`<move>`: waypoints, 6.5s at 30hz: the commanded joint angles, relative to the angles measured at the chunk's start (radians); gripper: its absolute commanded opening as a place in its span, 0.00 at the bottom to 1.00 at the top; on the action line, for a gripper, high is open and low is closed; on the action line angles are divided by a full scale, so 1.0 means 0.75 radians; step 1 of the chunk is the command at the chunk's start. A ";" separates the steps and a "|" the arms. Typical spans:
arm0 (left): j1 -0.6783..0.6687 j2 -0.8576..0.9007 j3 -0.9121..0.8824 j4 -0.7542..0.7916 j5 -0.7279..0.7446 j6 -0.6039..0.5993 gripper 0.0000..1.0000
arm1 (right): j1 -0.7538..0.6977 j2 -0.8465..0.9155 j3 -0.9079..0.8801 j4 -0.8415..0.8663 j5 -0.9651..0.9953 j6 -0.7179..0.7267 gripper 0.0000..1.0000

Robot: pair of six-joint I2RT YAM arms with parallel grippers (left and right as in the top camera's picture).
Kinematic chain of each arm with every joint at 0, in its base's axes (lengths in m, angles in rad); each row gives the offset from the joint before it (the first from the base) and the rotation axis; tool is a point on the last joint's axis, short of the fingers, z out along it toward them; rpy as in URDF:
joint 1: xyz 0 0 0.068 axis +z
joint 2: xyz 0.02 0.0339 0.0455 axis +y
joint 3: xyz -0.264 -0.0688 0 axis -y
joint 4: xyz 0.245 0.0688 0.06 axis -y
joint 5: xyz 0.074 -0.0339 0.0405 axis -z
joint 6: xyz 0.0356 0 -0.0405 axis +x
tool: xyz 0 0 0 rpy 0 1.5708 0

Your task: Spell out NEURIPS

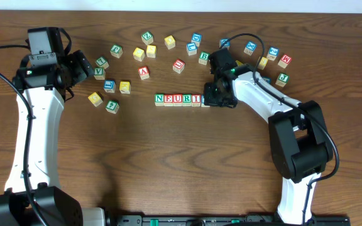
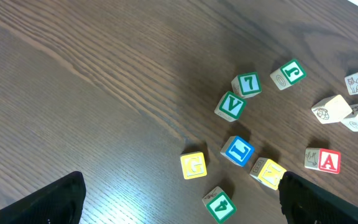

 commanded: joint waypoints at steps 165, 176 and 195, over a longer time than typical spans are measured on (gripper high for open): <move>0.004 0.011 0.017 0.001 -0.008 0.002 0.98 | -0.464 0.283 0.453 0.092 0.293 -0.174 0.23; 0.004 0.011 0.017 0.001 -0.008 0.002 0.97 | -0.462 0.135 0.456 0.006 0.212 -0.198 0.20; 0.004 0.011 0.017 0.001 -0.008 0.002 0.98 | -0.267 0.063 0.425 -0.372 -0.166 -0.226 0.22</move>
